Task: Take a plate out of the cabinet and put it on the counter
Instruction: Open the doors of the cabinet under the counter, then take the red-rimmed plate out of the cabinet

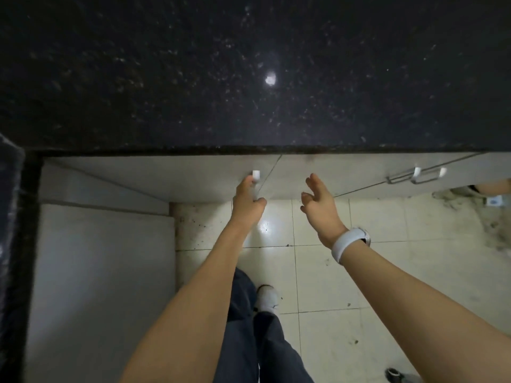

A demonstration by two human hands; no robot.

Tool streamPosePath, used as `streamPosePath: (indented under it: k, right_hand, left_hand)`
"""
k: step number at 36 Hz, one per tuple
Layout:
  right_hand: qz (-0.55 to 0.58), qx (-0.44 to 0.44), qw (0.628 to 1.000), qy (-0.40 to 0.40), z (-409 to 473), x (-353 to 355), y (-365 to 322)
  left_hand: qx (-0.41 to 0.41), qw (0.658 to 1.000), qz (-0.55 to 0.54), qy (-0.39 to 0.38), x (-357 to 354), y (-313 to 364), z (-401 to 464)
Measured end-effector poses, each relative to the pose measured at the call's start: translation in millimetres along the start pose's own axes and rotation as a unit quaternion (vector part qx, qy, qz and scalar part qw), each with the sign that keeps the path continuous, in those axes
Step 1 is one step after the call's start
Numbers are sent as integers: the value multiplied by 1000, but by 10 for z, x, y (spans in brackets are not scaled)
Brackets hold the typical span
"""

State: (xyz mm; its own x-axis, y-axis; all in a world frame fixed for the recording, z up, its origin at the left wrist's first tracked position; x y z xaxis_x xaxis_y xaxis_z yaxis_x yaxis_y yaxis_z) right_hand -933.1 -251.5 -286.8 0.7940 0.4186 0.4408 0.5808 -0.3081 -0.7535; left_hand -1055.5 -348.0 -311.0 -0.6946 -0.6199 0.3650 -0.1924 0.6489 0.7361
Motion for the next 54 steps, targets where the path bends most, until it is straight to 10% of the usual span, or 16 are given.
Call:
streamPosePath:
  k: [14, 24, 36, 41, 54]
  right_hand:
    - [-135, 230, 935, -233, -1423, -418, 40]
    - [-172, 206, 896, -354, -2397, -849, 531]
    - [-172, 149, 946, -230, -1974, -717, 517]
    - [-131, 112, 968, -180, -1597, -670, 498]
    - [112, -61, 988, -88, -181, -1512, 603]
  left_hand:
    - [61, 998, 7, 31, 566, -962, -1140]
    - [4, 957, -147, 252, 1748, -953, -1929]
    - [-21, 920, 192, 342, 2044, -939, -2069]
    - [-184, 856, 290, 385, 1878, -650, -1951]
    - [-81, 940, 176, 280, 999, -1175, 151]
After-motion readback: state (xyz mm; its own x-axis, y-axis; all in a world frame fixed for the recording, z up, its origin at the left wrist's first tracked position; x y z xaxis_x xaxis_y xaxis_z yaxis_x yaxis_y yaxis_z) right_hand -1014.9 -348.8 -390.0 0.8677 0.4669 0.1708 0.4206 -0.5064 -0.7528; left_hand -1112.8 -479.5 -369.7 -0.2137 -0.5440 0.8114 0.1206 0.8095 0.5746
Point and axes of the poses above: each hand's wrist, its own z-axis towards the middle knuckle, its own x-axis out of the back of the hand, y = z × x, the point moved 8 cm from there along z, towards the middle knuckle, and after that the axes turned 15 degrees about y, right-handed, at the moved point
